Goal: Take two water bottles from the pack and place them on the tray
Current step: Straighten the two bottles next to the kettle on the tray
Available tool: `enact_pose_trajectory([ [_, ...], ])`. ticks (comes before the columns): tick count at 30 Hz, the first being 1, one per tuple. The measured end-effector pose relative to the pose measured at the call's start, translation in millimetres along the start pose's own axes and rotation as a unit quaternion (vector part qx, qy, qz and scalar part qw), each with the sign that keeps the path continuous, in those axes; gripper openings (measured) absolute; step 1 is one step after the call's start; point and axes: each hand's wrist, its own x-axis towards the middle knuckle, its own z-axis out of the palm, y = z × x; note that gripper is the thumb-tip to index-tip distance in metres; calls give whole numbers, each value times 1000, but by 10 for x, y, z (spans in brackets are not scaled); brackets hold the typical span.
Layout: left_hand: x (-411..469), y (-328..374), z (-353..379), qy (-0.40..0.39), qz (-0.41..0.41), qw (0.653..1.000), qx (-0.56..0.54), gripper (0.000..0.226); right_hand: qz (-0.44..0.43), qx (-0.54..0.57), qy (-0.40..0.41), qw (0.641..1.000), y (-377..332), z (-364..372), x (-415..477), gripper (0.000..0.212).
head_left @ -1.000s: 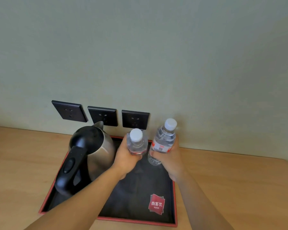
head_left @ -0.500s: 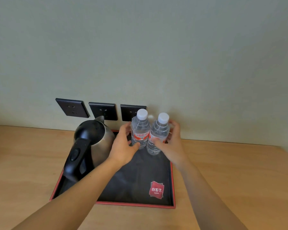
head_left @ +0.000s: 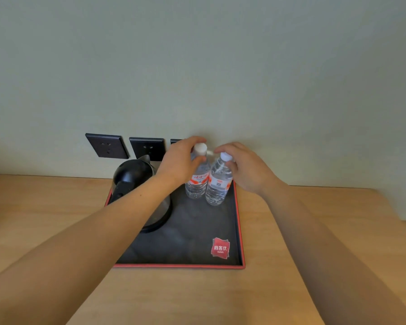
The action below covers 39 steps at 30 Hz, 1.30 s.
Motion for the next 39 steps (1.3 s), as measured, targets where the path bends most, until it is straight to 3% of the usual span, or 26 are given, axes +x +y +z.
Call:
enact_pose_trajectory([
  [11, 59, -5, -69, -34, 13, 995, 88, 35, 56, -23, 3, 998, 16, -80, 120, 36],
  [32, -13, 32, -72, -39, 6, 998, 49, 37, 88, -47, 31, 995, -154, -33, 222, 29],
  [39, -2, 4, -87, -42, 7, 998, 43, 38, 97, -82, 22, 992, -170, -29, 237, 43],
])
